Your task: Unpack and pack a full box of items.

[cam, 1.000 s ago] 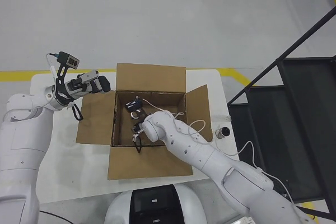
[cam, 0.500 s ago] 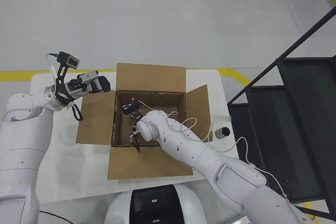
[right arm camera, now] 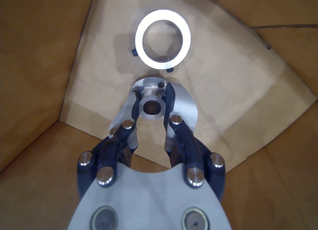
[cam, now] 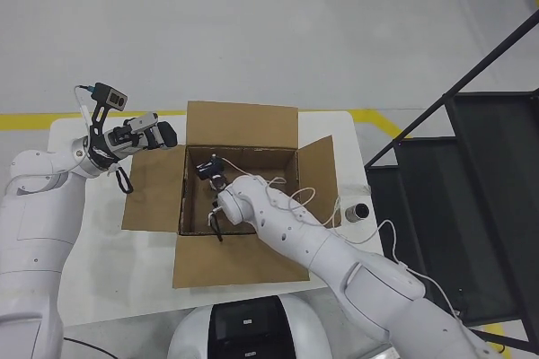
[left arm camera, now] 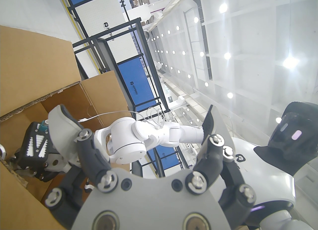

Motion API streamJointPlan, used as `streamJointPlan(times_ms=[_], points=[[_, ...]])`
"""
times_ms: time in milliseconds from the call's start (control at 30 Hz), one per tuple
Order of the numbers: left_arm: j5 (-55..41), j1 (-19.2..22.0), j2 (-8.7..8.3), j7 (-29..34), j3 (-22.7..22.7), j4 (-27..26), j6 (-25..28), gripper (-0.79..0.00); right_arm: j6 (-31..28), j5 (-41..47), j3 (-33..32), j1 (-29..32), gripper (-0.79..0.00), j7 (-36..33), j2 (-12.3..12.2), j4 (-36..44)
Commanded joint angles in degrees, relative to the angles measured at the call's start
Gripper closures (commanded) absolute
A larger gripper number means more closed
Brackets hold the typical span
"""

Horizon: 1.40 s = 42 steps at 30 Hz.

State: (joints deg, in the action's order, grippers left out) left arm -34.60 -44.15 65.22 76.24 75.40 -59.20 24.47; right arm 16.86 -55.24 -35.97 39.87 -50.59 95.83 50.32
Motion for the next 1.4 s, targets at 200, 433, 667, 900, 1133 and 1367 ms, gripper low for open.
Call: streamJointPlan(times_ms=[200, 433, 667, 900, 1133, 1367], points=[[0.0, 0.0, 0.0, 0.0, 0.0, 0.0, 0.0, -0.785, -0.2, -7.38, -6.35, 4.59, 0.0, -7.3, -4.22, 13.97], [0.0, 0.0, 0.0, 0.0, 0.0, 0.0, 0.0, -0.785, -6.07, -17.39, -18.21, 16.91, 0.0, -19.42, -9.98, 41.79], [0.0, 0.0, 0.0, 0.0, 0.0, 0.0, 0.0, -0.785, -12.36, -21.74, -27.1, 28.0, 0.0, -28.51, -12.89, 63.5], [0.0, 0.0, 0.0, 0.0, 0.0, 0.0, 0.0, -0.785, -13.38, -19.15, -33.75, 34.95, 0.0, -28.43, -13.98, 72.8], [0.0, 0.0, 0.0, 0.0, 0.0, 0.0, 0.0, -0.785, -13.38, -19.15, -33.75, 34.95, 0.0, -28.43, -13.98, 72.8], [0.0, 0.0, 0.0, 0.0, 0.0, 0.0, 0.0, -0.785, -13.38, -19.15, -33.75, 34.95, 0.0, -28.43, -13.98, 72.8]])
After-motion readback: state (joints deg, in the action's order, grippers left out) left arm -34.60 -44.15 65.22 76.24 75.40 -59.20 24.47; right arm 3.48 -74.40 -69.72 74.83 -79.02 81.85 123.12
